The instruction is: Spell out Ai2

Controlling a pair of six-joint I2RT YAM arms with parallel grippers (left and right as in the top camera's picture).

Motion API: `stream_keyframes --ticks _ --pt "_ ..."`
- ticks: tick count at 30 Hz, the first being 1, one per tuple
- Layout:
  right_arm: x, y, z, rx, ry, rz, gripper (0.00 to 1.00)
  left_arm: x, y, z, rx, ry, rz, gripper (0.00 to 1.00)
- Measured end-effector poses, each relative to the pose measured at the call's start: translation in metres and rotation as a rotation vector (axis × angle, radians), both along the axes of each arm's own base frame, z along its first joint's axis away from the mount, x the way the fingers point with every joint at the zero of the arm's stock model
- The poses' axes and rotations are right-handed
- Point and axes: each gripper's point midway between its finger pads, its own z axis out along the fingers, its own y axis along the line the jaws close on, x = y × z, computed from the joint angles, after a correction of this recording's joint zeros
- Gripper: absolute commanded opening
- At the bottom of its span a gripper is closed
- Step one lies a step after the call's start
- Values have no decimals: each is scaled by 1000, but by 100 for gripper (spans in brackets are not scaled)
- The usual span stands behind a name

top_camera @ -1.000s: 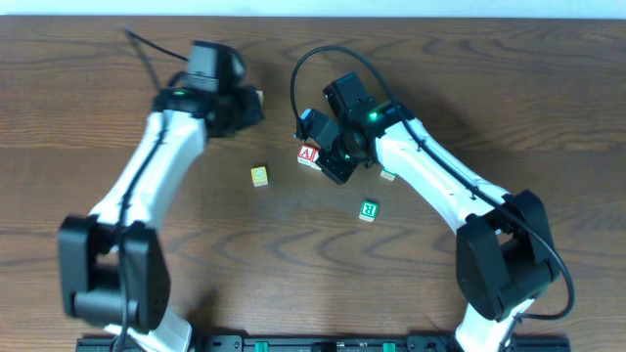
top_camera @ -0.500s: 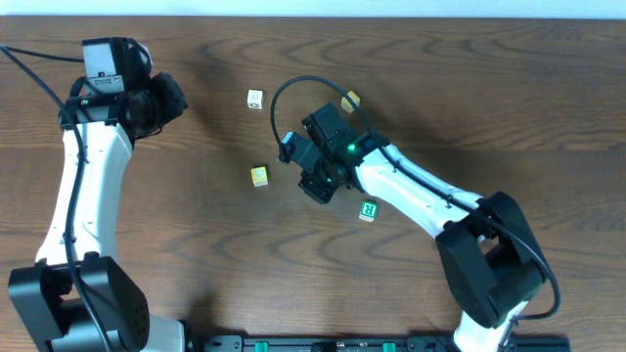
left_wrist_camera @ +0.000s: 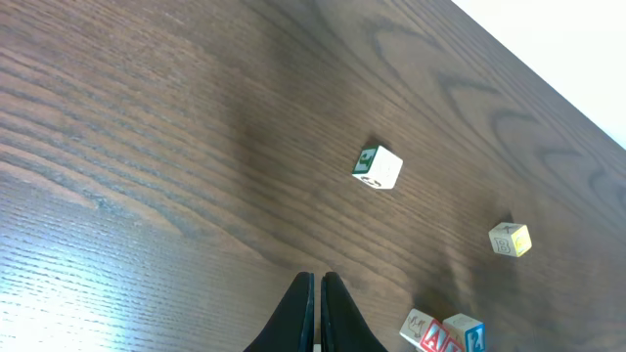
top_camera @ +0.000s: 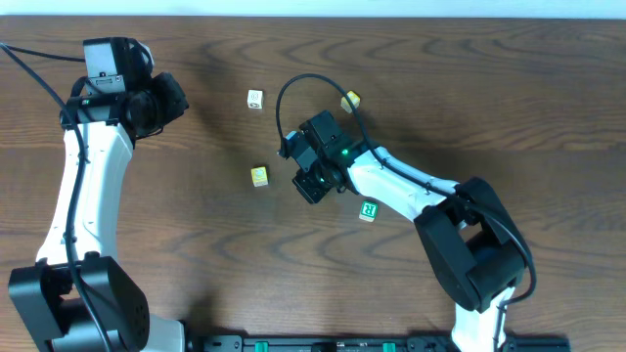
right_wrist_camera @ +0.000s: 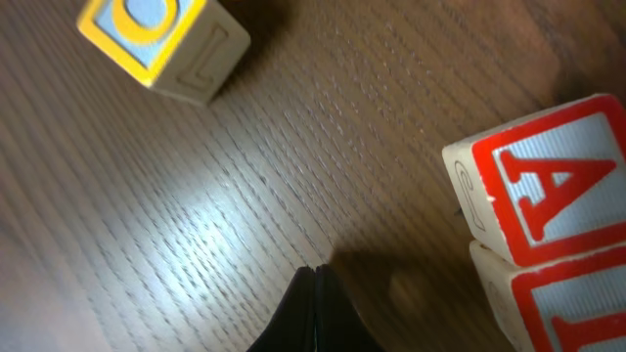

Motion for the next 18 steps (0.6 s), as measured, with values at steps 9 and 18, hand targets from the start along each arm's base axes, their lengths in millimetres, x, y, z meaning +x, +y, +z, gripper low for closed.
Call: stream_keyframes --ticks 9,18 --pt "11 -13 -1 4 29 -102 1 0 0 0 0 -1 0 6" --pt "22 -26 -2 -23 6 -144 2 1 0 1 1 -4 0 6"
